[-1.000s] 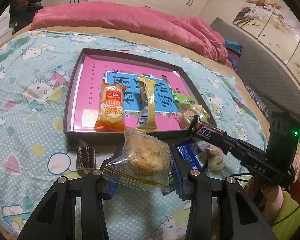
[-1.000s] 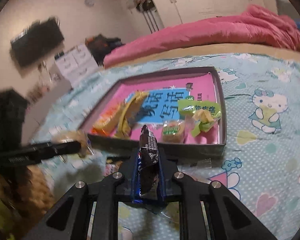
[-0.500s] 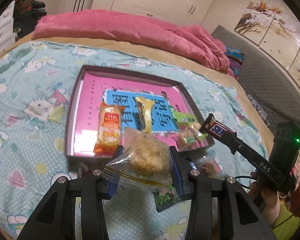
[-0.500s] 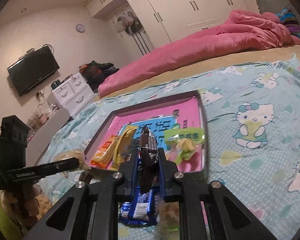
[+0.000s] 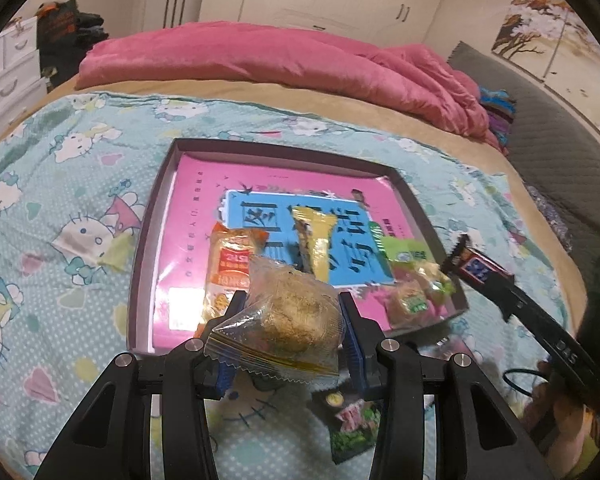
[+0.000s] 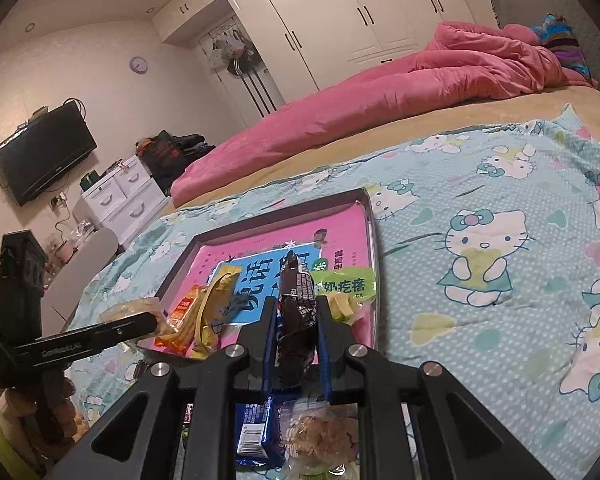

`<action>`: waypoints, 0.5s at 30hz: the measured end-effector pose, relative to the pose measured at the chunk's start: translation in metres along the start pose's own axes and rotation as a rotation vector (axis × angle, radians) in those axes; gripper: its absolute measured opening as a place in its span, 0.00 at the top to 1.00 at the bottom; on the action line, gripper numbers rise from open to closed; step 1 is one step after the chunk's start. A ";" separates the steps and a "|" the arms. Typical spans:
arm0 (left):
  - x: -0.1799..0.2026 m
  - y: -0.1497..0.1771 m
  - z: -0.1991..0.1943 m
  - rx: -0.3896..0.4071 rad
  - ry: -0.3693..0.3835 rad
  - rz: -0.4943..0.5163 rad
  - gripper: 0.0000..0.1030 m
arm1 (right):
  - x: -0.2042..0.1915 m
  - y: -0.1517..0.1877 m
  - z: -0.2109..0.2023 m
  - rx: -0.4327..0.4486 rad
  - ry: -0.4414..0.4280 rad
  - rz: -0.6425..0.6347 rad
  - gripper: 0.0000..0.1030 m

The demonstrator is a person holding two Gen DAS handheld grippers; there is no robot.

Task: Organize snacks
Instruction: 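Carry the Snickers bar with the right tool while the left tool carries the bread over the tray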

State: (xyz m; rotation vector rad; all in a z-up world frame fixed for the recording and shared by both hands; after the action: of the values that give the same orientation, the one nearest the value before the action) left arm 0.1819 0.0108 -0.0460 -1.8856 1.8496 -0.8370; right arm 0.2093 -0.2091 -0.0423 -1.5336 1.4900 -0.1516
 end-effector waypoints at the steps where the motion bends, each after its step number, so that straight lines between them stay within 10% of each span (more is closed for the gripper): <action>1: -0.001 -0.001 0.002 -0.001 -0.012 -0.001 0.56 | 0.000 0.000 0.000 0.003 0.003 -0.003 0.83; 15: 0.003 0.001 0.026 -0.030 -0.073 0.062 0.56 | 0.000 0.003 0.017 -0.013 0.024 -0.028 0.83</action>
State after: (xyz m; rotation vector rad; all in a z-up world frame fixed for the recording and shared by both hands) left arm 0.1976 0.0041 -0.0656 -1.8416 1.8755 -0.7152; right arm 0.2184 -0.1997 -0.0532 -1.5689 1.4916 -0.1777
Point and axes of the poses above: each gripper's, at about its wrist camera, not at the fingertips, and z roughly the way its jaws point, x to its right, y to its underside, the point moved 6 cm from there along z, roughly the way its jaws point, and after that the axes turned 9 degrees about z, right-handed, at the moved point
